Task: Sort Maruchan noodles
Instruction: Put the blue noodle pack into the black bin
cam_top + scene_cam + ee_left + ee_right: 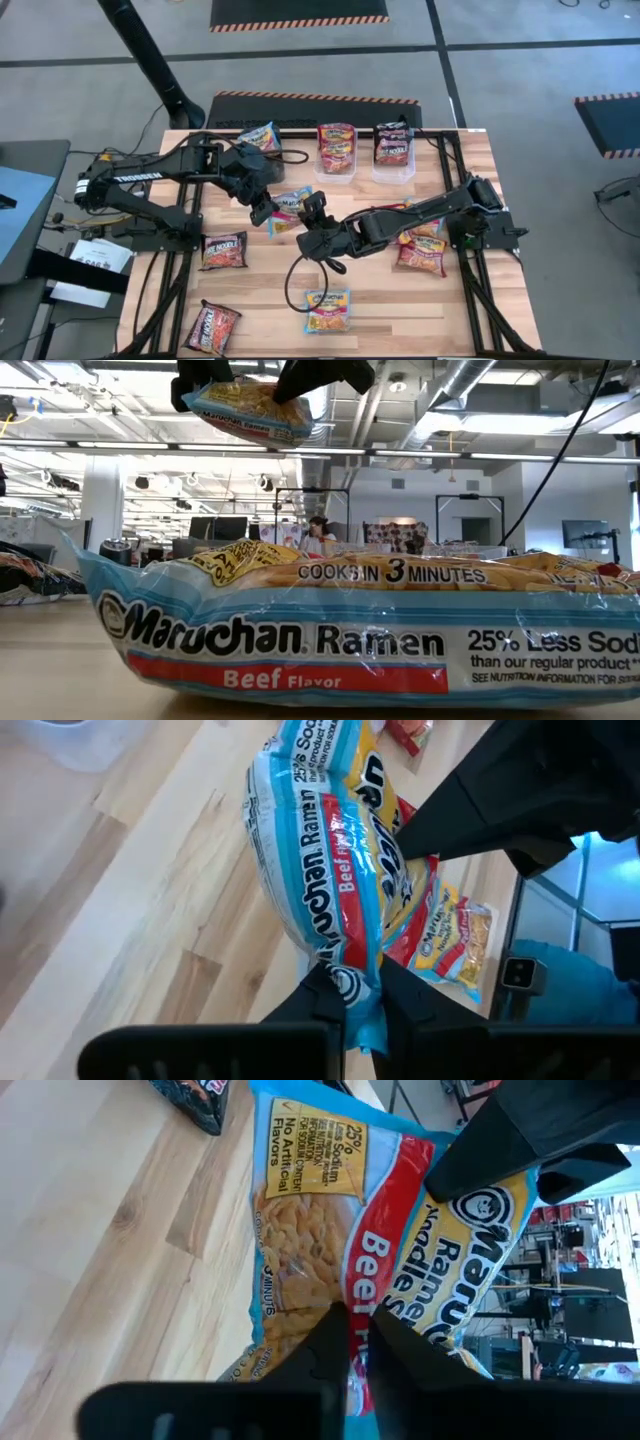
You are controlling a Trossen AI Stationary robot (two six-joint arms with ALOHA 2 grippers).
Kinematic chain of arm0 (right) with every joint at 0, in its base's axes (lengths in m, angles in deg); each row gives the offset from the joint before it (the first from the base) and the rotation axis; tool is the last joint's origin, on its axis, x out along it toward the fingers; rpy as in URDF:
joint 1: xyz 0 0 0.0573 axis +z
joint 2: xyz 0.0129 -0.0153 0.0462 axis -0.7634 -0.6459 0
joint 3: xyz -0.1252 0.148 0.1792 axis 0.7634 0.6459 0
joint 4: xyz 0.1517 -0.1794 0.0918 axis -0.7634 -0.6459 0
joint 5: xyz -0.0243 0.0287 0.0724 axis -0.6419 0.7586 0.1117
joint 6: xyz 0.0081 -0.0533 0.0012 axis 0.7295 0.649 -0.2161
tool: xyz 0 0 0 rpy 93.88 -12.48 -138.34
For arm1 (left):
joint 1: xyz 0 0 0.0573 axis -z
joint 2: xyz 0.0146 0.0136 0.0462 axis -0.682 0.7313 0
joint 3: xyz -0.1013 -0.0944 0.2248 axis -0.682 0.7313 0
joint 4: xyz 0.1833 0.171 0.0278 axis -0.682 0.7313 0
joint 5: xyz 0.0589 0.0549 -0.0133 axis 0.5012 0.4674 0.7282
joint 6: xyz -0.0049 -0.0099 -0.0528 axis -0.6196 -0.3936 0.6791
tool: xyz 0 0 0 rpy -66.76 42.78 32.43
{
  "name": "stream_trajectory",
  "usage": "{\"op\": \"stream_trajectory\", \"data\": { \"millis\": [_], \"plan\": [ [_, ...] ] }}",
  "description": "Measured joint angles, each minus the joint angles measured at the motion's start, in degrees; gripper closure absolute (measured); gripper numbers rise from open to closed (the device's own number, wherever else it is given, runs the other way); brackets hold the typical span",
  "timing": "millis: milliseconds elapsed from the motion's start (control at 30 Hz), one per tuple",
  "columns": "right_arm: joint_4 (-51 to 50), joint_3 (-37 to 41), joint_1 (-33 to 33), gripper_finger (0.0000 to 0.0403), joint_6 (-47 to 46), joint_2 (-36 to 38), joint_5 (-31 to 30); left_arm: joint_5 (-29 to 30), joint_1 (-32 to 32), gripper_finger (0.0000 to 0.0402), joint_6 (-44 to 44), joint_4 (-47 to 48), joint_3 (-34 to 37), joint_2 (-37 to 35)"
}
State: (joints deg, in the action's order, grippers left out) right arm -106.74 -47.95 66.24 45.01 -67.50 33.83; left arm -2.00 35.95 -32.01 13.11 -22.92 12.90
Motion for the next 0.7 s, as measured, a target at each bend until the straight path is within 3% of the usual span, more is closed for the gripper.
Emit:
{"op": "stream_trajectory", "data": {
  "millis": [333,700],
  "plan": [
    [-2.4,0.0,0.8,0.0283,-1.3,1.3,-8.0,5.1,0.0,0.0401,-4.9,2.4,0.0,0.0],
    [-11.7,0.0,2.5,0.0276,-9.6,10.8,-9.2,8.5,-3.8,0.0401,-11.5,6.2,0.0,-1.7]
  ]
}}
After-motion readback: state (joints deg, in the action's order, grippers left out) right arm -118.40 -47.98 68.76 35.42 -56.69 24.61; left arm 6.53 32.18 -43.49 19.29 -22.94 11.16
